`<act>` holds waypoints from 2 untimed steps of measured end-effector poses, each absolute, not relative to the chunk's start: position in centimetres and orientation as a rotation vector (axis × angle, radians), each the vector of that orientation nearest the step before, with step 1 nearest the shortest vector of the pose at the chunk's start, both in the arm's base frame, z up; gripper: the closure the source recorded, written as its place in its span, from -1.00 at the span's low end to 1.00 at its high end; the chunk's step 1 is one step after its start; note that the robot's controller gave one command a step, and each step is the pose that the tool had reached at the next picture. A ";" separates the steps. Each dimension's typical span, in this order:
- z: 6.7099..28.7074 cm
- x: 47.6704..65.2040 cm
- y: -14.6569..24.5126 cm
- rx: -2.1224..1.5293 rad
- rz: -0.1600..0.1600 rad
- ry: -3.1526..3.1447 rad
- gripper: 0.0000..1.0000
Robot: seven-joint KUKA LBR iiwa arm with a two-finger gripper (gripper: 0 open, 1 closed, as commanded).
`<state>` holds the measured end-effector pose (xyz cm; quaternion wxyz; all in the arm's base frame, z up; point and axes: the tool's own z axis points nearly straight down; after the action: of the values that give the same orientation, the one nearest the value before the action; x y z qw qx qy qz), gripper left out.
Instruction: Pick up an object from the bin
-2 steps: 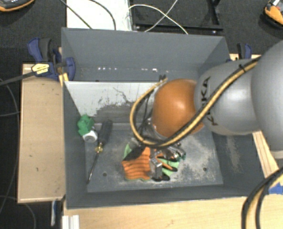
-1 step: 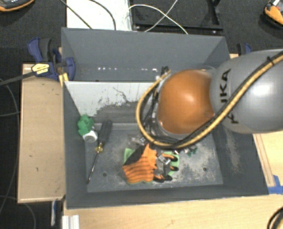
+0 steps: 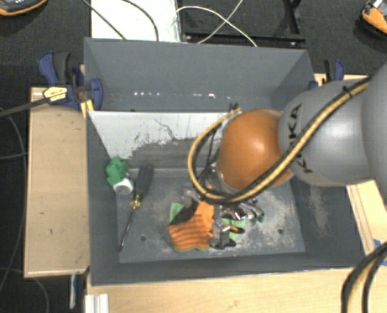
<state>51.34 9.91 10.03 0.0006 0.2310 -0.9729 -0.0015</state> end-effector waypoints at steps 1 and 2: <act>7.0 48.7 13.3 1.299 -0.002 -2.869 -1.00; 7.2 50.3 9.5 0.816 -0.008 -3.041 1.00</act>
Offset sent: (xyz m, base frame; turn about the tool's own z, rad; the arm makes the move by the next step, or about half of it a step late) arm -0.0120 -0.0053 -0.0303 -0.0579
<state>50.31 9.51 7.20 -0.0032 0.2591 -0.9658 -0.0025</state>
